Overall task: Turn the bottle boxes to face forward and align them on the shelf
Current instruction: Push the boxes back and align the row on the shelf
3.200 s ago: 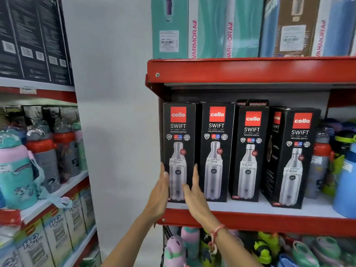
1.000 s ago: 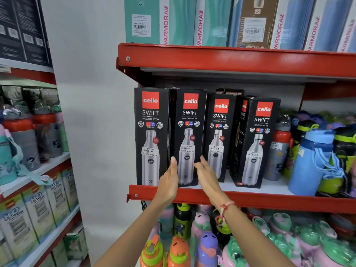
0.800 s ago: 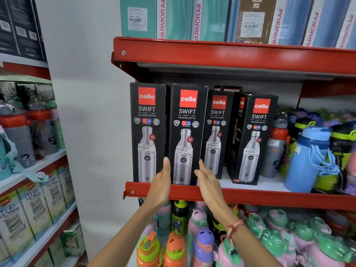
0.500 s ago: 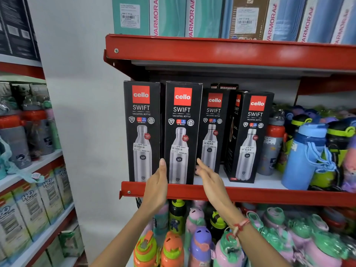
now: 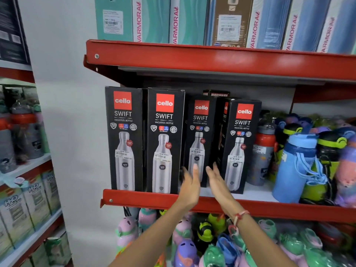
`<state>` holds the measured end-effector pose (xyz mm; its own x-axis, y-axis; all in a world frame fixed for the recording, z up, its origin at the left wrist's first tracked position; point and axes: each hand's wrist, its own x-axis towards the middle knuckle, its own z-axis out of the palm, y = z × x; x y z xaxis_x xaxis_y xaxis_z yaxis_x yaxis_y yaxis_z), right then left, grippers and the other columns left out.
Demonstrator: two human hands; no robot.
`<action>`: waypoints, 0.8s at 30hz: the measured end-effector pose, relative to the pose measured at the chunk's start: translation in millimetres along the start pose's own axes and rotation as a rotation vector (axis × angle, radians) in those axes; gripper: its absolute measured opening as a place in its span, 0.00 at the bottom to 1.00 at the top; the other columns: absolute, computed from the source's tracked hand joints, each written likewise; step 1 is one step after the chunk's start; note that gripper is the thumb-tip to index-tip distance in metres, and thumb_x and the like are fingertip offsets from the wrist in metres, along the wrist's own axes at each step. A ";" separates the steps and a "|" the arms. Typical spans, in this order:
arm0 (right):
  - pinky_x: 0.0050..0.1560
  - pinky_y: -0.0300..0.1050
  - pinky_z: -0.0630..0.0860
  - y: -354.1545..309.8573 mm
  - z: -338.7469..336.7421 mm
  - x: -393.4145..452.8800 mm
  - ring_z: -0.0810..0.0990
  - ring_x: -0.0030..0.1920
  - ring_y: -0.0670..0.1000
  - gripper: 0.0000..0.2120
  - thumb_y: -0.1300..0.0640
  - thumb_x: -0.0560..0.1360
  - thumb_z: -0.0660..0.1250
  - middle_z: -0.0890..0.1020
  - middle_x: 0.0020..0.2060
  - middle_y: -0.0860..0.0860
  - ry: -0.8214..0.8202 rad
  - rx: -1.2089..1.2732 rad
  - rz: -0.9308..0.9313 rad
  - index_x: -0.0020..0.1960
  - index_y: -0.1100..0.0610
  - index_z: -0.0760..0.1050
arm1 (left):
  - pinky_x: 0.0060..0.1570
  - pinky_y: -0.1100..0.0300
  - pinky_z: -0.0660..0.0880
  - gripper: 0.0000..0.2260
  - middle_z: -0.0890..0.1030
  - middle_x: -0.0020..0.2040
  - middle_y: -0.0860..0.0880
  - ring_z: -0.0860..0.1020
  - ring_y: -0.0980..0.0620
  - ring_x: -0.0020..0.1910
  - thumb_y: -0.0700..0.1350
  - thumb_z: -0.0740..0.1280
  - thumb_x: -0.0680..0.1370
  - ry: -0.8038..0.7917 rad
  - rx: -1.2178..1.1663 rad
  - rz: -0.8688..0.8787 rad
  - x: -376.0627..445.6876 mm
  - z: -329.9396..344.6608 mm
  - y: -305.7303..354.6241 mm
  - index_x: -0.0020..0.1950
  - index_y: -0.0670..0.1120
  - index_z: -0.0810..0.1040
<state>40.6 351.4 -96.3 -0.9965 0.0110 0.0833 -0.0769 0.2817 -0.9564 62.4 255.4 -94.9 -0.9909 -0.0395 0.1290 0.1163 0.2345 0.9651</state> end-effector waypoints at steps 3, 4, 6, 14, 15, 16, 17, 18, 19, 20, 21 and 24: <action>0.75 0.56 0.54 -0.9 0.7 7.4 0.56 0.76 0.54 0.29 0.38 0.79 0.48 0.54 0.78 0.47 -0.060 0.017 -0.021 0.76 0.39 0.41 | 0.73 0.53 0.51 0.33 0.53 0.78 0.44 0.55 0.46 0.76 0.63 0.43 0.78 0.081 -0.011 -0.040 10.2 2.1 10.7 0.77 0.47 0.40; 0.75 0.56 0.54 -1.0 1.0 8.0 0.56 0.76 0.54 0.28 0.38 0.79 0.48 0.55 0.77 0.47 -0.072 0.011 -0.036 0.76 0.38 0.41 | 0.72 0.52 0.53 0.33 0.55 0.78 0.44 0.56 0.45 0.76 0.63 0.43 0.78 0.099 -0.005 -0.047 10.2 2.2 11.9 0.77 0.47 0.41; 0.74 0.55 0.54 0.5 -0.3 5.2 0.58 0.76 0.54 0.28 0.37 0.79 0.47 0.57 0.77 0.47 -0.085 -0.026 -0.061 0.76 0.37 0.41 | 0.72 0.53 0.53 0.33 0.56 0.78 0.45 0.57 0.46 0.76 0.65 0.43 0.77 0.111 -0.004 -0.034 5.6 1.7 7.4 0.77 0.48 0.43; 0.76 0.56 0.50 16.2 -20.5 -28.2 0.58 0.76 0.50 0.27 0.35 0.78 0.46 0.57 0.74 0.39 -0.149 -0.145 -0.161 0.75 0.35 0.43 | 0.70 0.62 0.50 0.33 0.59 0.77 0.52 0.57 0.55 0.75 0.66 0.41 0.76 0.138 -0.015 0.040 -36.7 -11.1 -8.9 0.76 0.50 0.56; 0.76 0.56 0.50 16.7 -22.3 -31.3 0.58 0.76 0.50 0.27 0.36 0.78 0.46 0.58 0.73 0.38 -0.151 -0.156 -0.167 0.75 0.36 0.43 | 0.71 0.59 0.52 0.36 0.63 0.75 0.51 0.61 0.55 0.73 0.68 0.41 0.75 0.152 -0.019 0.033 -40.0 -12.7 -9.3 0.75 0.49 0.59; 0.76 0.55 0.49 16.9 -23.6 -33.3 0.57 0.76 0.50 0.27 0.36 0.78 0.46 0.59 0.72 0.37 -0.151 -0.162 -0.172 0.75 0.36 0.43 | 0.70 0.58 0.56 0.38 0.67 0.73 0.50 0.66 0.55 0.69 0.70 0.41 0.73 0.162 -0.024 0.033 -43.2 -13.5 -8.9 0.74 0.48 0.62; 0.76 0.55 0.49 17.0 -24.8 -34.5 0.57 0.76 0.50 0.27 0.37 0.79 0.46 0.60 0.70 0.35 -0.149 -0.164 -0.173 0.75 0.37 0.44 | 0.67 0.58 0.60 0.39 0.72 0.68 0.51 0.70 0.55 0.64 0.70 0.41 0.72 0.173 -0.026 0.039 -46.6 -13.9 -7.7 0.73 0.48 0.64; 0.76 0.55 0.50 17.2 -25.5 -35.0 0.56 0.76 0.51 0.27 0.36 0.78 0.46 0.60 0.68 0.34 -0.146 -0.161 -0.171 0.75 0.36 0.44 | 0.63 0.58 0.62 0.39 0.76 0.61 0.53 0.72 0.55 0.58 0.71 0.41 0.72 0.178 -0.029 0.052 -49.9 -14.3 -6.0 0.71 0.49 0.67; 0.76 0.55 0.51 17.4 -26.6 -35.8 0.56 0.76 0.51 0.27 0.35 0.78 0.47 0.60 0.69 0.34 -0.145 -0.156 -0.168 0.75 0.36 0.44 | 0.60 0.59 0.62 0.37 0.76 0.54 0.57 0.72 0.55 0.55 0.70 0.41 0.72 0.183 -0.034 0.062 -52.6 -14.2 -4.3 0.69 0.50 0.70; 0.76 0.55 0.51 17.5 -27.2 -36.7 0.56 0.77 0.51 0.27 0.35 0.78 0.47 0.60 0.70 0.35 -0.147 -0.151 -0.167 0.75 0.35 0.45 | 0.59 0.59 0.62 0.35 0.74 0.49 0.60 0.72 0.55 0.53 0.69 0.42 0.73 0.187 -0.038 0.064 -54.1 -14.5 -2.6 0.67 0.51 0.71; 0.76 0.55 0.51 17.1 -28.5 -38.2 0.56 0.77 0.52 0.27 0.34 0.77 0.47 0.61 0.72 0.37 -0.153 -0.149 -0.169 0.74 0.34 0.45 | 0.58 0.59 0.63 0.34 0.73 0.47 0.61 0.72 0.56 0.53 0.68 0.42 0.74 0.192 -0.034 0.068 -55.4 -15.1 -0.8 0.67 0.51 0.72; 0.75 0.47 0.55 16.1 -35.2 -43.5 0.61 0.75 0.52 0.26 0.37 0.78 0.48 0.65 0.71 0.38 -0.153 -0.154 -0.185 0.75 0.35 0.49 | 0.52 0.58 0.67 0.24 0.74 0.43 0.59 0.73 0.54 0.49 0.64 0.45 0.78 0.238 0.071 0.115 -55.6 -12.0 -3.1 0.51 0.52 0.75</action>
<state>83.9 389.2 -105.5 -0.9605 -0.1960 0.1975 -0.2631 0.4082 -0.8742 117.9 245.2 -102.4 -0.9264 -0.2342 0.2950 0.2137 0.3179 0.9237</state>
